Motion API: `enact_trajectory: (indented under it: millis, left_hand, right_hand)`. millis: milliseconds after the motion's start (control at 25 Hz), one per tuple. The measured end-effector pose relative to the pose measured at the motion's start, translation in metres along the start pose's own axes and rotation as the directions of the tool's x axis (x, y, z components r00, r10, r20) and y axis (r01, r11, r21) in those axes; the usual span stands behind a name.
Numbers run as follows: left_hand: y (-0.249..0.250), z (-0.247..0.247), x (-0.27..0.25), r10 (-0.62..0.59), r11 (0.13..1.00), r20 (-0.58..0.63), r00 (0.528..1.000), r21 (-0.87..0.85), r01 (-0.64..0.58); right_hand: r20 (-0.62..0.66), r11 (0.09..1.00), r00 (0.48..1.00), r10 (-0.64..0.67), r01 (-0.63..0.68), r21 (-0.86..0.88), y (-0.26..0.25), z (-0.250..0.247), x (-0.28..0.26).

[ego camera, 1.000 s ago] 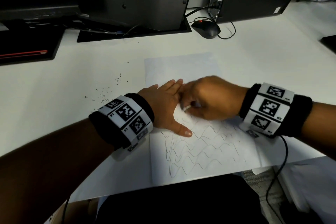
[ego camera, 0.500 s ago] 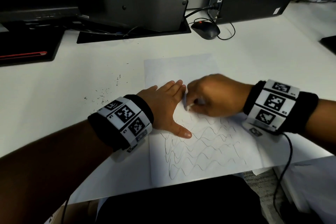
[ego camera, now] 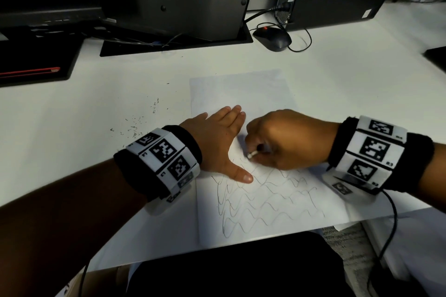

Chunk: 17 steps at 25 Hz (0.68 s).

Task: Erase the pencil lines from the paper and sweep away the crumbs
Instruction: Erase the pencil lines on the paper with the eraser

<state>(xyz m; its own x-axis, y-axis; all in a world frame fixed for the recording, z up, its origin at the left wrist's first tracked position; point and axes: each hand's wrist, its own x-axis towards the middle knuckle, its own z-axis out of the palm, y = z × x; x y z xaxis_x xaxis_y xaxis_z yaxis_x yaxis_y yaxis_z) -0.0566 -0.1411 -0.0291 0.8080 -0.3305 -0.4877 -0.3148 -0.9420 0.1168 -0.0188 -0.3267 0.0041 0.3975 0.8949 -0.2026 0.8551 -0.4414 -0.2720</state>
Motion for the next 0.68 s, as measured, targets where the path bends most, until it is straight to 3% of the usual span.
enact_trajectory:
  millis: [200,480,560,680]
  left_hand:
    - [0.004,-0.004,-0.003,-0.016,0.999,0.014,1.0,0.029,0.015]
    - [0.014,-0.009,0.007,0.044,0.999,0.031,0.999,-0.022,-0.043]
    - [0.015,-0.008,0.007,0.043,0.999,0.054,0.998,-0.032,-0.041]
    - [0.015,-0.01,0.003,0.062,0.998,0.062,0.996,-0.023,-0.06]
  right_hand:
    - [-0.119,0.986,0.981,0.15,-0.14,0.093,0.024,-0.007,0.003]
    - [-0.101,0.982,0.981,0.167,-0.156,0.109,0.025,-0.006,0.006]
    - [-0.083,0.992,0.991,0.109,-0.103,0.065,0.017,-0.002,0.003]
    - [0.049,0.999,0.998,-0.035,0.033,0.042,-0.003,0.005,-0.004]
